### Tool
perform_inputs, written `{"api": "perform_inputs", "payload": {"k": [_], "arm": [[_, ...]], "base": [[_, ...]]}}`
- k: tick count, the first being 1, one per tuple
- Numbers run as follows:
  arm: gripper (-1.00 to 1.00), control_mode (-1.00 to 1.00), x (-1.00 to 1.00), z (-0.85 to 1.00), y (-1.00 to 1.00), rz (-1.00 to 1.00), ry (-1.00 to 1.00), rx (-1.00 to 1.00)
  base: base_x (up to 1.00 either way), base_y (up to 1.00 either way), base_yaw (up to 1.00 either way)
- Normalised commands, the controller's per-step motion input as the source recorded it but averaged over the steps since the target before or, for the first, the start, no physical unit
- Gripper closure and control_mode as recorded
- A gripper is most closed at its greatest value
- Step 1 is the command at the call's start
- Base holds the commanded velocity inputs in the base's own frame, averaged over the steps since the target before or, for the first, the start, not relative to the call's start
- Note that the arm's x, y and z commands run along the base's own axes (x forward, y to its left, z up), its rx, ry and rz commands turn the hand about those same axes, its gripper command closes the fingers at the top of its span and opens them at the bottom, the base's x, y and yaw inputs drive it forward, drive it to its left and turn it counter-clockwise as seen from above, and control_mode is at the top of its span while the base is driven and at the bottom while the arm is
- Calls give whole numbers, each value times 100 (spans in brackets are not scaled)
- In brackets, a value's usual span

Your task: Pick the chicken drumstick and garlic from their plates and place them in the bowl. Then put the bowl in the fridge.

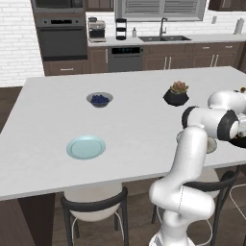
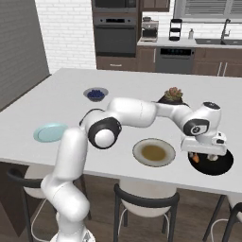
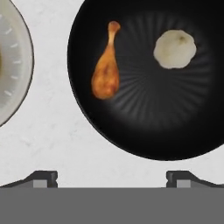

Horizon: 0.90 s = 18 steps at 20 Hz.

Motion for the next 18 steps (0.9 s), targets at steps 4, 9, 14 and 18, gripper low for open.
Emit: {"api": "perform_inputs", "payload": {"k": [4, 9, 14, 18], "arm": [[-100, -100, -4, -26, 48, 23, -5, -14], [-100, -100, 23, -13, 9, 22, -6, -4], [-100, -100, 8, -24, 0, 18, 0, -1], [-100, -100, 24, -3, -28, 13, 0, 0]], "base": [[0, 0, 0], [0, 0, 0], [0, 0, 0], [0, 0, 0]]}}
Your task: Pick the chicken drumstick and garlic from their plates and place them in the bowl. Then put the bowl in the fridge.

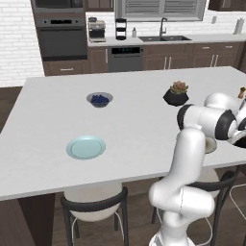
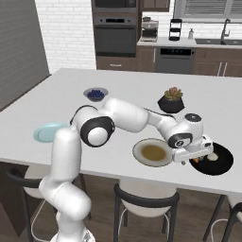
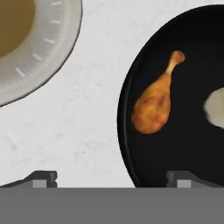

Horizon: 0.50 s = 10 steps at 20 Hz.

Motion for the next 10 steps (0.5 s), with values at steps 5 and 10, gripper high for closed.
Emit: {"api": "perform_inputs", "payload": {"k": [5, 10], "arm": [[-100, -100, 24, -10, -43, 8, 0, 0], [-100, -100, 5, -41, -16, 5, 2, 0]], "base": [[0, 0, 0], [0, 0, 0]]}}
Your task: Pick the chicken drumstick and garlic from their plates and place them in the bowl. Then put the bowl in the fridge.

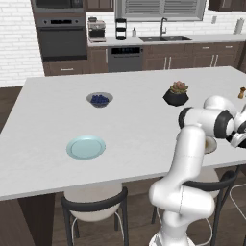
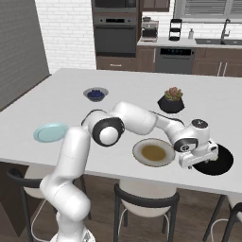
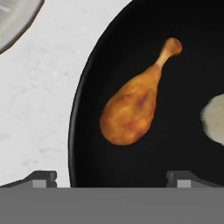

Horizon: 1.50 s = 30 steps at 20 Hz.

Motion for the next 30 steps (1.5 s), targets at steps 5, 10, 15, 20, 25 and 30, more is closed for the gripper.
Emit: {"api": "perform_inputs", "payload": {"k": [5, 10, 15, 20, 25, 30], "arm": [[100, -100, 0, -34, 0, 8, 0, 0], [100, -100, -1, -24, -6, 12, 7, 0], [100, -100, 0, -6, 0, 18, 18, 0], [100, -100, -62, 92, 39, 28, 2, 0], [100, -100, -73, 60, 97, 22, 4, 0], [100, -100, -43, 42, 100, 19, 16, 0]], "base": [[0, 0, 0], [0, 0, 0], [0, 0, 0], [0, 0, 0], [0, 0, 0], [0, 0, 0]]}}
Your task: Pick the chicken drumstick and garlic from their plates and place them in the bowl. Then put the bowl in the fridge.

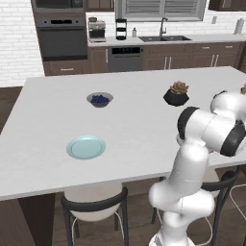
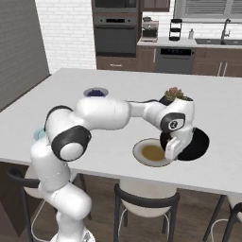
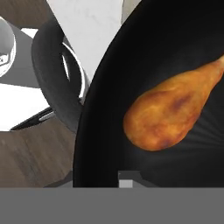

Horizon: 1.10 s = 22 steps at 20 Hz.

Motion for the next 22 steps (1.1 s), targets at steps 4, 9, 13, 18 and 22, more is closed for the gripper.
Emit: {"api": "perform_inputs", "payload": {"k": [4, 9, 13, 18, 22], "arm": [[100, -100, -51, 36, 100, 12, 2, 0], [100, -100, -35, 23, 100, 5, 6, 6], [100, -100, -24, 4, 100, 3, 8, 4], [100, -100, -23, 7, 100, 2, 1, 6], [100, -100, -4, 0, 51, 0, 7, 8]], "base": [[0, 0, 0], [0, 0, 0], [0, 0, 0], [0, 0, 0], [0, 0, 0]]}}
